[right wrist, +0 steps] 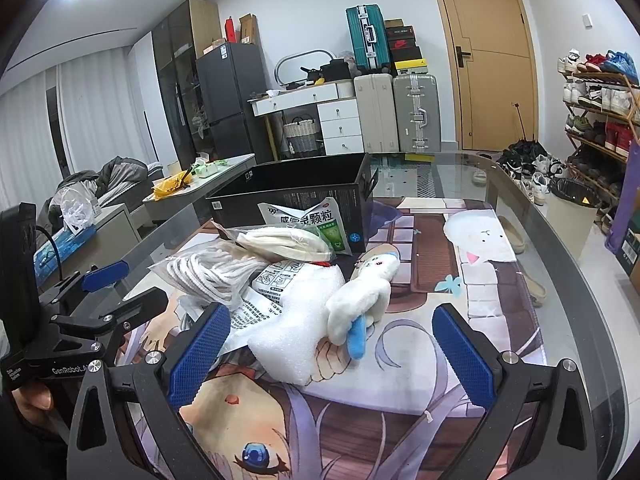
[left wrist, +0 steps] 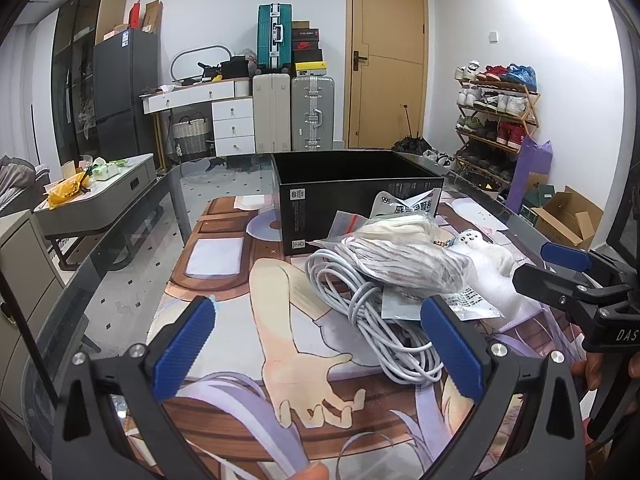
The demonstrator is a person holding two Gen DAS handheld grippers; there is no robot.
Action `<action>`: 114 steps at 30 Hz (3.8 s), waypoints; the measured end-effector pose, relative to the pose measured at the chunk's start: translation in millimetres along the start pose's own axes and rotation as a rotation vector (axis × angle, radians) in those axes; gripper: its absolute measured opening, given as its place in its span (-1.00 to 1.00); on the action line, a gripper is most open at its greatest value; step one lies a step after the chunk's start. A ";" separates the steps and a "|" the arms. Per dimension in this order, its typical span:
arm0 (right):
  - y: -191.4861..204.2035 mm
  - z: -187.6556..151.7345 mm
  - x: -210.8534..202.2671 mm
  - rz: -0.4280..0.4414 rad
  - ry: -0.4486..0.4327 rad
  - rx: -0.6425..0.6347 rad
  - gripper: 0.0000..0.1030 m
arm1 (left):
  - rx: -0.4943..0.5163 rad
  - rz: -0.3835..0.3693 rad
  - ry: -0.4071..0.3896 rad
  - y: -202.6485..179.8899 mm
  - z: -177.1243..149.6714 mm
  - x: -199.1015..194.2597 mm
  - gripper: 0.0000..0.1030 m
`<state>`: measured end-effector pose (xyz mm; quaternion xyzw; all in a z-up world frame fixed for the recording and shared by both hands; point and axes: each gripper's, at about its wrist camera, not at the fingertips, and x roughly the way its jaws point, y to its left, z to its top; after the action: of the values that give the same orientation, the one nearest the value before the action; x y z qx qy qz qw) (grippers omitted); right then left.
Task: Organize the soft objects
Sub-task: 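Move the right gripper toward the white plush toy with blue tail, then grasp the white plush toy with the right gripper and lift it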
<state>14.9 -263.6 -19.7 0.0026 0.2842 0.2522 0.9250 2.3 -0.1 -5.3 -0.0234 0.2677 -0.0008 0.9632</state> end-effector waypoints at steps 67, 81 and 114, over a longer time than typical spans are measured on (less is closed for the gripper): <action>-31.5 25.3 14.8 -0.143 0.118 0.044 0.99 | 0.004 -0.011 0.025 5.7 21.0 -4.8 1.00; -41.0 28.9 44.3 -0.198 0.222 0.063 0.99 | -0.007 -0.044 0.022 6.4 31.3 -9.6 1.00; -36.3 24.7 75.2 -0.096 0.313 0.043 -0.38 | 0.029 -0.071 0.087 -13.9 43.9 13.1 1.00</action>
<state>98.3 -256.7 -43.8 -0.0305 0.4299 0.1987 0.8802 36.3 -12.2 26.1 -0.0187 0.3082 -0.0397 0.9503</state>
